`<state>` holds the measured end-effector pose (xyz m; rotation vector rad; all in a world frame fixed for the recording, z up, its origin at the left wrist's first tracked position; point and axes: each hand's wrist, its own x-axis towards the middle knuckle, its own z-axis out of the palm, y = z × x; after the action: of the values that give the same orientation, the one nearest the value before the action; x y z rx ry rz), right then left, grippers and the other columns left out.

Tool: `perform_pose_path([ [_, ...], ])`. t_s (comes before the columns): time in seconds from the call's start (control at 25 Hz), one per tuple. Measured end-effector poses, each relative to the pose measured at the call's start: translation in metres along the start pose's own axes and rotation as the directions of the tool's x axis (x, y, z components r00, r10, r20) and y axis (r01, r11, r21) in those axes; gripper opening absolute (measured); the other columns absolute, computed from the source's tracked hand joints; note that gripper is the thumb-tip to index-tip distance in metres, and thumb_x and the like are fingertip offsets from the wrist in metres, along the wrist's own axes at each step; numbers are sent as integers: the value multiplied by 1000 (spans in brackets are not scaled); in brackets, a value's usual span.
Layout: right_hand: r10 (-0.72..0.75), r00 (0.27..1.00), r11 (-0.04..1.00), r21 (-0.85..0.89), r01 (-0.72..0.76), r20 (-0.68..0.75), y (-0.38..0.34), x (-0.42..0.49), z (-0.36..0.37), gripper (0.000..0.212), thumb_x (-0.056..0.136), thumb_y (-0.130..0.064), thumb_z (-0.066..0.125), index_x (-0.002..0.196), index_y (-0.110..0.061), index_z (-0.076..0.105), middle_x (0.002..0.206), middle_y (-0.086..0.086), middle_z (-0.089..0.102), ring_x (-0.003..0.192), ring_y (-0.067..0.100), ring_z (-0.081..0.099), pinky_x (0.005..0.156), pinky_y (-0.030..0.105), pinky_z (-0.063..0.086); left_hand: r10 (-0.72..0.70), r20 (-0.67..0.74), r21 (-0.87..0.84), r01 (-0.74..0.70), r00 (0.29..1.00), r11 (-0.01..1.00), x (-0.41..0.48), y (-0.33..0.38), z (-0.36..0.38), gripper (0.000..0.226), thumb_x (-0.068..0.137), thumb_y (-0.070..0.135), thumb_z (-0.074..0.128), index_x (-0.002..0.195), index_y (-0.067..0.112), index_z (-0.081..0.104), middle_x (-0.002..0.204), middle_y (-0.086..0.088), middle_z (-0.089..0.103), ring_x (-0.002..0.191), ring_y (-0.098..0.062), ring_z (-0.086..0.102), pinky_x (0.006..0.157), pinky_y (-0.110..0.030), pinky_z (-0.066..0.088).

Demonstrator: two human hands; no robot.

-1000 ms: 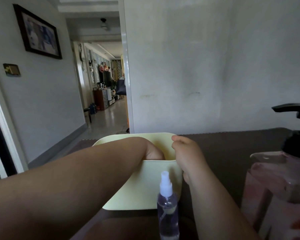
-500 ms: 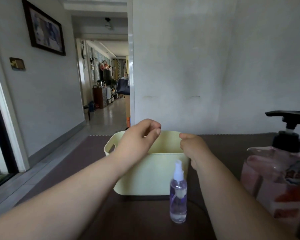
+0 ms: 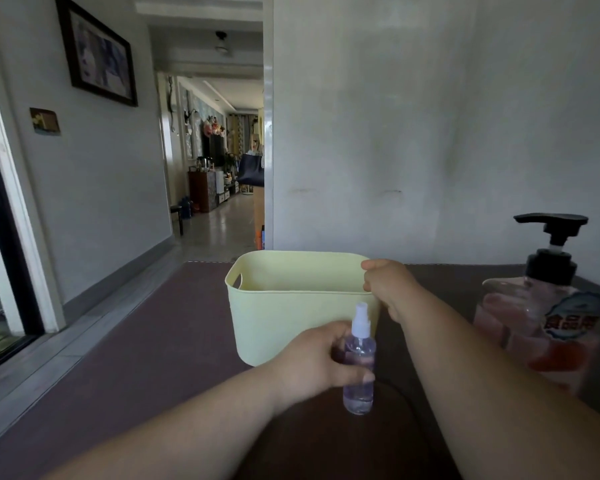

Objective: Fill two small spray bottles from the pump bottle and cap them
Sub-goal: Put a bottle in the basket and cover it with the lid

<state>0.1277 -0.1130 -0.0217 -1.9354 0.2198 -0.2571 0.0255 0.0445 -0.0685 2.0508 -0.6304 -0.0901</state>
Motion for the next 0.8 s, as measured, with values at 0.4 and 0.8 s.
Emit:
perform_pose_path([
  [0.4,-29,999,997,-70,28,-17,3,5,-1,43,88,2,43,127,-7,59,136,14,53,123,30,52,102,29,42,-10,-273,-319,-81,962,944,69,66,-100,20,83,18,67,102,14,61,94,-13,65,84,-24,59,74,-33,58],
  [0.8,7,1000,1000,-29,-7,-17,10,11,-1,51,86,-2,43,129,-25,57,133,5,54,92,17,50,61,20,38,-586,78,861,242,806,447,155,-6,-76,31,87,25,53,110,6,64,125,-14,59,113,-31,57,100,-40,45],
])
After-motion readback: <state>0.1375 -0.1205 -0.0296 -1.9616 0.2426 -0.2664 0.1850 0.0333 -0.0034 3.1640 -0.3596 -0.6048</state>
